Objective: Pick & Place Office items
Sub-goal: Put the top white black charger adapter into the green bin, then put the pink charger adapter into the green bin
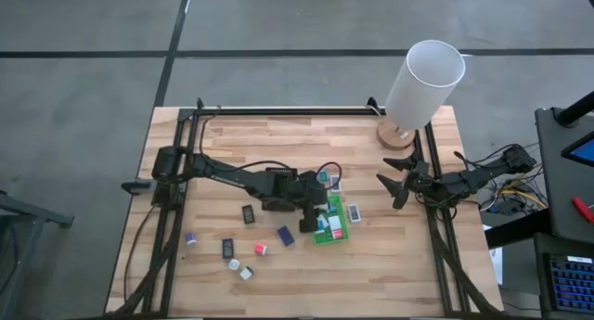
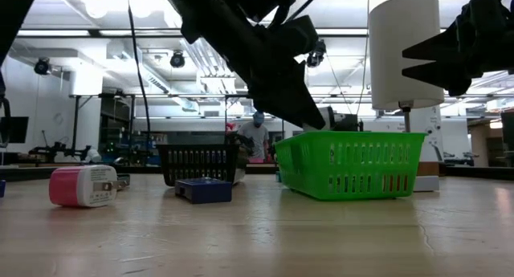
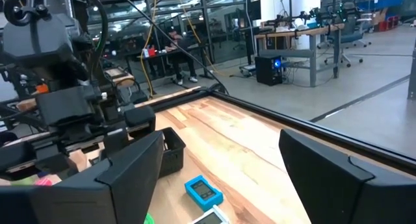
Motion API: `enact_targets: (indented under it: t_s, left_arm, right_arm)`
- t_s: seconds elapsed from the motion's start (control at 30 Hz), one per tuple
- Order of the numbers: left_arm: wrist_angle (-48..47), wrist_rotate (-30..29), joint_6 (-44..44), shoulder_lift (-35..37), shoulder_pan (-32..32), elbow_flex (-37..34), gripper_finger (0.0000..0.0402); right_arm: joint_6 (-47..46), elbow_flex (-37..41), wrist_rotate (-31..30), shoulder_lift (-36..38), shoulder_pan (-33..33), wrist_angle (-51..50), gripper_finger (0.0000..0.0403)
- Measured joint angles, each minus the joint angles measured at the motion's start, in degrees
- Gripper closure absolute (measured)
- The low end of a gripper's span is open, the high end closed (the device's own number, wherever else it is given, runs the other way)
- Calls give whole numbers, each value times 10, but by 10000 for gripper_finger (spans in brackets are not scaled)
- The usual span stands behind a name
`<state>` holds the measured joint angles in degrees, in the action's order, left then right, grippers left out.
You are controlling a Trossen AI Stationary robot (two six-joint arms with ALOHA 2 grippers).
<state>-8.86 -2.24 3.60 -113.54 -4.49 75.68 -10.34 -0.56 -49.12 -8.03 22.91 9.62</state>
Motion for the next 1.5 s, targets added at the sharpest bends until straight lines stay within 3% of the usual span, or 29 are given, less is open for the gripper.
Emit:
enact_targets:
  t_s: [0.4, 0.6, 0.87, 1.13, 1.43, 1.5]
  left_arm:
    - [-6, 1, 9, 0, 0, 0, 184]
    - [-29, 1, 9, 16, 0, -2, 177]
    - [-111, -88, 50, 121, -5, -26, 177]
    - [-135, -157, 210, 250, -30, -142, 177]
    - [-241, -287, 537, 441, -85, -281, 177]
    - [-280, -293, 620, 469, -97, -307, 178]
  right_arm:
    - [0, 0, 0, 0, 0, 0, 98]
    - [0, 0, 0, 0, 0, 0, 104]
    - [0, 0, 0, 0, 0, 0, 94]
    - [0, 0, 0, 0, 0, 0, 96]
    - [0, 0, 0, 0, 0, 0, 106]
    - [0, 0, 0, 0, 0, 0, 105]
